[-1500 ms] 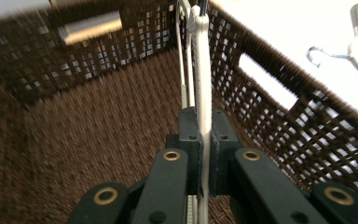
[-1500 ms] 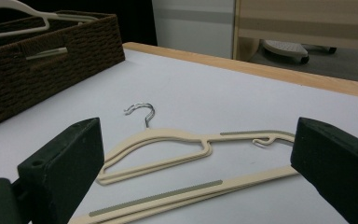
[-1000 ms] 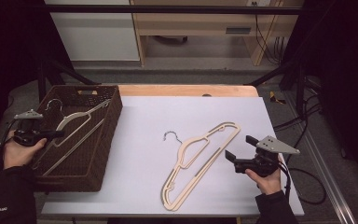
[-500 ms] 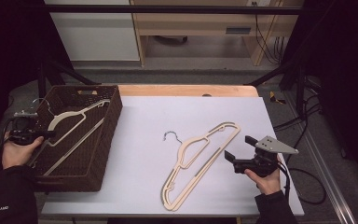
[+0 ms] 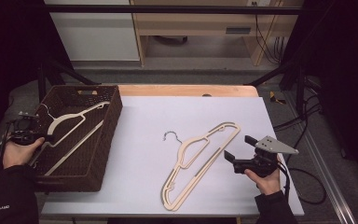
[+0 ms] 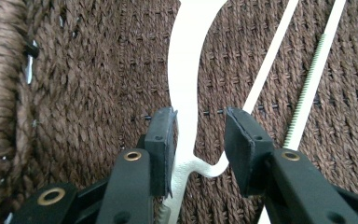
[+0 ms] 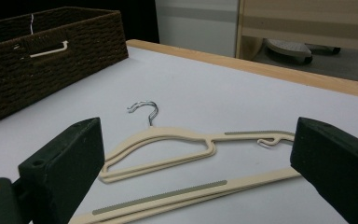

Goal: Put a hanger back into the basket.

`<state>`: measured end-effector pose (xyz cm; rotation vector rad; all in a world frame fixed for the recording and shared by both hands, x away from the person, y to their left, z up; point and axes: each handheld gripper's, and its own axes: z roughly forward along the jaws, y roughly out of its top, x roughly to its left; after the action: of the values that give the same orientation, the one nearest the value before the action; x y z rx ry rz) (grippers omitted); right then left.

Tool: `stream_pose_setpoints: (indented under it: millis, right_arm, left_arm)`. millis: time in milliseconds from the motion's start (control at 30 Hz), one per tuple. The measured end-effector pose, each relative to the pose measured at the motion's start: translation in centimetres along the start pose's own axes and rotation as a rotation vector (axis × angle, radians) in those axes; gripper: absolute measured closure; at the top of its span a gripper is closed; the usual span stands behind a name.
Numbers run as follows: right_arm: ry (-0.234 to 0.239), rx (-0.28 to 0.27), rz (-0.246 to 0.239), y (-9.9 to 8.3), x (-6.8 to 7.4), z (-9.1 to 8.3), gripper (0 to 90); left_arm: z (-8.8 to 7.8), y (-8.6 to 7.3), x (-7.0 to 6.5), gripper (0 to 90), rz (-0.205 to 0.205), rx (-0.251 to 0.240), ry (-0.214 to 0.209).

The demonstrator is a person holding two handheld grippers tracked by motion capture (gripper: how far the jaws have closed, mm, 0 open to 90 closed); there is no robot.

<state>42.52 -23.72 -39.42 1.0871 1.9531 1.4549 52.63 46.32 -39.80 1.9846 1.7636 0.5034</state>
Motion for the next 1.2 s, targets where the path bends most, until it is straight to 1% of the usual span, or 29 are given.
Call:
stream_pose_setpoints:
  millis: [67, 100, 200, 267, 300, 333, 400, 433, 467, 500, 533, 567, 600, 667, 733, 767, 800, 833, 900, 1000, 1067, 1133, 1200]
  right_arm:
    - [0.002, 0.0, -0.001, 0.0, 0.0, -0.1, 3.2]
    - [0.001, 0.0, 0.003, 0.0, 0.0, -0.1, 3.2]
    - [-0.004, -0.005, 0.003, 0.1, -0.1, -0.2, 3.2]
    - [-0.005, -0.008, 0.004, 0.1, -0.1, -0.2, 3.2]
    - [-0.003, -0.007, 0.005, 0.1, -0.1, -0.2, 3.2]
    - [-0.004, -0.009, 0.002, 0.1, -0.1, -0.2, 3.2]
    - [-0.001, -0.009, -0.001, 0.1, -0.1, -0.2, 3.2]
    - [-0.002, -0.011, -0.004, 0.1, -0.1, -0.2, 3.3]
    - [-0.004, -0.007, 0.002, 0.2, -0.1, -0.2, 3.2]
    - [-0.004, -0.01, 0.001, 0.2, 0.0, -0.2, 3.3]
    - [-0.004, -0.011, -0.001, 0.3, 0.0, -0.2, 3.3]
    - [-0.001, -0.01, -0.003, 0.3, 0.0, -0.2, 3.3]
    - [-0.001, -0.014, -0.005, 0.4, 0.0, -0.3, 3.4]
    - [0.002, -0.019, -0.005, 0.6, 0.1, -0.3, 3.4]
    - [0.004, -0.02, -0.01, 0.7, 0.2, -0.3, 3.4]
    - [0.004, -0.022, -0.011, 0.8, 0.2, -0.3, 3.3]
    - [0.004, -0.024, -0.009, 0.9, 0.2, -0.3, 3.3]
    - [0.004, -0.024, -0.011, 0.9, 0.2, -0.3, 3.3]
    - [0.003, -0.027, -0.009, 1.1, 0.2, -0.4, 3.4]
    - [0.007, -0.033, -0.015, 1.3, 0.1, -0.5, 3.5]
    - [0.005, -0.038, -0.008, 1.4, 0.1, -0.5, 3.5]
    - [0.005, -0.039, -0.01, 1.5, 0.1, -0.5, 3.4]
    - [0.005, -0.041, -0.008, 1.6, 0.2, -0.4, 3.3]
  left_arm:
    - [-0.2, 0.0, -0.1, 62.1, -0.011, -0.021, -0.003]
    - [-0.4, 0.0, -0.2, 61.2, -0.007, -0.034, -0.009]
    - [-1.4, 0.0, -0.4, 54.4, 0.025, -0.088, -0.035]
    - [-2.2, 0.1, -0.6, 49.9, 0.037, -0.137, -0.047]
    - [-2.8, 0.1, -0.8, 48.3, 0.044, -0.181, -0.056]
    - [-3.2, 0.1, -1.0, 45.9, 0.045, -0.208, -0.067]
    - [-4.5, 0.0, -1.5, 42.3, 0.061, -0.288, -0.095]
    - [-5.0, 0.0, -1.9, 40.6, 0.066, -0.32, -0.103]
    - [-5.4, 0.0, -2.2, 39.1, 0.08, -0.343, -0.108]
    - [-6.1, 0.0, -2.6, 37.5, 0.102, -0.374, -0.119]
    - [-6.4, 0.0, -3.0, 36.0, 0.099, -0.407, -0.131]
    - [-6.9, 0.0, -3.5, 34.1, 0.109, -0.44, -0.158]
    - [-7.2, 0.0, -3.9, 31.8, 0.116, -0.461, -0.174]
    - [-7.9, -0.1, -5.0, 29.1, 0.135, -0.522, -0.213]
    - [-8.6, -0.2, -6.1, 24.1, 0.154, -0.57, -0.262]
    - [-8.9, -0.3, -6.8, 22.0, 0.166, -0.594, -0.279]
    - [-9.2, -0.4, -7.5, 19.5, 0.181, -0.613, -0.287]
    - [-9.5, -0.5, -8.4, 17.3, 0.194, -0.637, -0.299]
    - [-10.0, -0.8, -9.9, 12.9, 0.208, -0.676, -0.335]
    - [-10.5, -1.3, -11.8, 8.5, 0.228, -0.715, -0.385]
    - [-10.6, -1.8, -13.3, 6.8, 0.248, -0.731, -0.42]
    - [-10.5, -2.3, -14.6, 5.6, 0.273, -0.732, -0.431]
    - [-10.2, -2.8, -15.6, 5.2, 0.28, -0.734, -0.455]
